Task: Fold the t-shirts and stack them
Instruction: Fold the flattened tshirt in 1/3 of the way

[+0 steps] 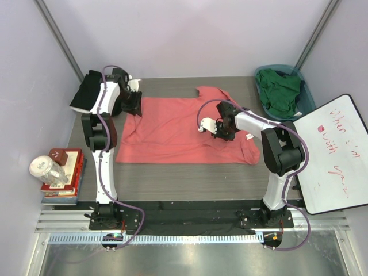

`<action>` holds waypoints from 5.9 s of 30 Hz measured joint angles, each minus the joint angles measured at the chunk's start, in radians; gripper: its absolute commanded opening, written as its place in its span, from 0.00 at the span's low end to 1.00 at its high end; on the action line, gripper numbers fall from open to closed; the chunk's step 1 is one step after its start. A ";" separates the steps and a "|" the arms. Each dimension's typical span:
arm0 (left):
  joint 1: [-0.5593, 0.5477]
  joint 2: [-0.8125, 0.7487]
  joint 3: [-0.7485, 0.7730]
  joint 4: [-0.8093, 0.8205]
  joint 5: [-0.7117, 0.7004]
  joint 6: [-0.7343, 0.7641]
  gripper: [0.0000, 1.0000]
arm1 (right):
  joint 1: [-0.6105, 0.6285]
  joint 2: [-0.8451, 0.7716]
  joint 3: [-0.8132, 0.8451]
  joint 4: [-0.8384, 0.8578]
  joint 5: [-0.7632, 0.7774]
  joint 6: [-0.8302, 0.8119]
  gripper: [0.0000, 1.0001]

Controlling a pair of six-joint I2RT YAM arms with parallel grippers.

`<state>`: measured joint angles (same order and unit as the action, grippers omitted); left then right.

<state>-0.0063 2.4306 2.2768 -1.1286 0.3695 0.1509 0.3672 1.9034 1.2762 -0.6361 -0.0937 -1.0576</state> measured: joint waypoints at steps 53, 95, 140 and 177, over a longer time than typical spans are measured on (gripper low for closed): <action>0.000 0.059 -0.023 -0.006 -0.105 -0.010 0.00 | 0.011 0.028 0.043 -0.064 0.023 0.006 0.07; 0.000 -0.006 0.012 0.170 -0.439 0.097 0.62 | 0.022 0.036 0.054 -0.073 0.032 0.018 0.07; -0.004 0.153 0.115 0.474 -0.217 -0.064 0.47 | 0.035 0.090 0.130 -0.151 0.056 0.022 0.07; -0.018 0.161 0.116 0.421 -0.246 -0.064 0.16 | 0.035 0.124 0.182 -0.202 0.058 0.024 0.06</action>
<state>-0.0242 2.5912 2.3932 -0.7078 0.1234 0.0864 0.4023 2.0274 1.4578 -0.8383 -0.0353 -1.0336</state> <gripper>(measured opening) 0.238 0.067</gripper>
